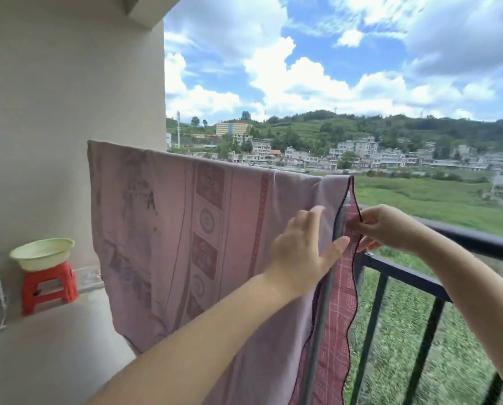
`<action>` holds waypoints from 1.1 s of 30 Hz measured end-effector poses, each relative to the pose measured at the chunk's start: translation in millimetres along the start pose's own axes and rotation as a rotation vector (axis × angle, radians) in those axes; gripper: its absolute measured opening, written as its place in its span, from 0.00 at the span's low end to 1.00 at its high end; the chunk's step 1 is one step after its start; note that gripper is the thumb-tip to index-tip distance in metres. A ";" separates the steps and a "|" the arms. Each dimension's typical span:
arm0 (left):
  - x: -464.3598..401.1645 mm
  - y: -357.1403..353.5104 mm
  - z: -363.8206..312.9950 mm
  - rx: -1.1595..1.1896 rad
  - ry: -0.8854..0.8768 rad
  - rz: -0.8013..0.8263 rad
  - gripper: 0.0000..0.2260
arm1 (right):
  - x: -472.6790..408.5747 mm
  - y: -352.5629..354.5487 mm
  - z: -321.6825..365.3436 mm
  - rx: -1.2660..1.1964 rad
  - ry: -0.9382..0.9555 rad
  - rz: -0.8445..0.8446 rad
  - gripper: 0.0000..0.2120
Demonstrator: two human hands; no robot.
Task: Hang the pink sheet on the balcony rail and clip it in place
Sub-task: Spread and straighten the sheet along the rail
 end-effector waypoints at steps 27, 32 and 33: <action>-91.1 14.6 -52.8 -0.075 -0.436 -0.067 0.08 | 25.7 52.7 30.9 0.001 0.034 -0.670 0.08; -77.6 -12.7 -50.0 -0.088 -0.485 0.080 0.10 | 41.9 29.1 7.8 0.016 0.006 -0.556 0.04; -75.9 -11.6 -50.8 -0.027 -0.482 0.082 0.09 | 45.4 28.5 4.4 -0.003 0.007 -0.566 0.03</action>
Point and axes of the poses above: each hand's wrist, its own x-axis away from the middle knuckle, its own y-axis out of the back of the hand, z = x × y, the point moved 7 cm from there along -x, towards the middle knuckle, and after that the axes turned 2 degrees about -z, right-handed, at the moved point
